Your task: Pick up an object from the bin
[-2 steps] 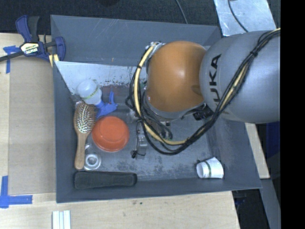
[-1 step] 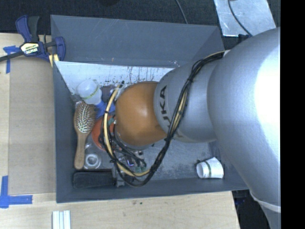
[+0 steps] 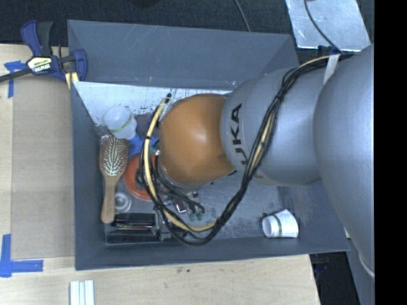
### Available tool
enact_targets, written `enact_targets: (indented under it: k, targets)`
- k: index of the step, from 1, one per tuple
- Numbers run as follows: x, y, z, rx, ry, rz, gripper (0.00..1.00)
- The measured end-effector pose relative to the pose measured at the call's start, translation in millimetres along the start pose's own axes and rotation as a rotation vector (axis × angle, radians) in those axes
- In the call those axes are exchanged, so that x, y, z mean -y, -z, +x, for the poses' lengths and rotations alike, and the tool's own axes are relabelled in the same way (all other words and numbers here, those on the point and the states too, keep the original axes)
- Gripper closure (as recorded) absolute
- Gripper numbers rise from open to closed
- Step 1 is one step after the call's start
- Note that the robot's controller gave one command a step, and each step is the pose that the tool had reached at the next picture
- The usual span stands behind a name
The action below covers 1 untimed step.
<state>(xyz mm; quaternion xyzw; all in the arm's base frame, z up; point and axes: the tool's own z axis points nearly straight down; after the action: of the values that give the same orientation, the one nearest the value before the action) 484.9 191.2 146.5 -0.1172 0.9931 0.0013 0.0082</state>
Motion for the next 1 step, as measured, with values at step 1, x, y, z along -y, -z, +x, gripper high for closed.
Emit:
enact_targets:
  k: [1]
  targets:
    - [3.0,-66.5,-0.7,-0.019,-0.05,0.005,0.0]
